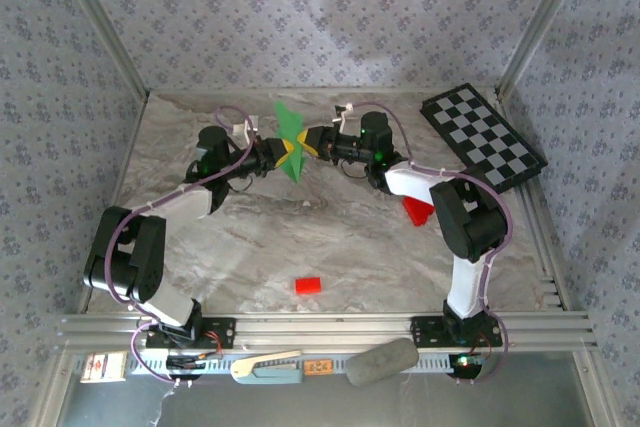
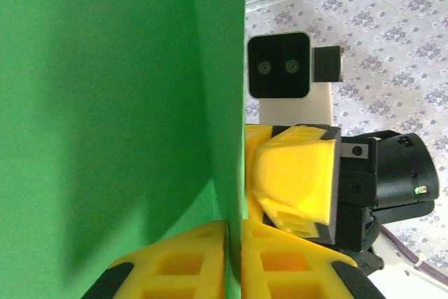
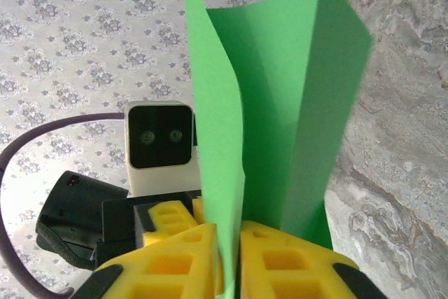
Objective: Fold a paper plane with a square sheet of paper (pick it up from the middle)
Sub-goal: Turn over the paper at the center of the table.
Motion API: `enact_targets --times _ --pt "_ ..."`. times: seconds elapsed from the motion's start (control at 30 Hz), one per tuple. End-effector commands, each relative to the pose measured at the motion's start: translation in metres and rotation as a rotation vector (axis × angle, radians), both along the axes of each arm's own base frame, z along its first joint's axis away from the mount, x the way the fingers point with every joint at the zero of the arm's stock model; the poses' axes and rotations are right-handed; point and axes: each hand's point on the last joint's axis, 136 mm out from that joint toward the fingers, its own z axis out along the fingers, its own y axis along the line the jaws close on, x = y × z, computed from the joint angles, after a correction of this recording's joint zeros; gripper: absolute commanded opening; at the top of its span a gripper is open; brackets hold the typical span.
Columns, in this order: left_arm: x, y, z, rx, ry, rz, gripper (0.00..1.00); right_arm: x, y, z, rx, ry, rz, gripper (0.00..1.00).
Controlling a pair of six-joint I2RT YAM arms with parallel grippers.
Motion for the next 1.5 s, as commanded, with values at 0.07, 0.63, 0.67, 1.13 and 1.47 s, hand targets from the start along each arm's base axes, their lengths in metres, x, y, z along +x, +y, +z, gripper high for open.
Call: enact_targets --times 0.07,0.63,0.67,1.13,1.47 --pt "0.001 0.006 0.001 0.094 -0.033 0.021 0.1 0.0 -0.017 0.004 -0.052 -0.038 -0.032 0.3" --pt "0.013 0.077 -0.075 1.236 0.012 0.155 0.1 -0.001 -0.122 -0.044 -0.699 -0.126 -0.325 0.57" --pt "0.016 0.077 -0.075 1.302 -0.003 0.162 0.1 -0.001 -0.126 -0.045 -0.723 -0.125 -0.337 0.57" --pt "0.044 0.071 -0.137 1.866 -0.038 0.114 0.09 -0.011 -0.165 -0.065 -0.796 -0.032 -0.429 0.56" --pt "0.036 0.058 -0.178 1.968 -0.006 0.011 0.12 -0.014 -0.169 -0.073 -0.799 -0.006 -0.432 0.55"
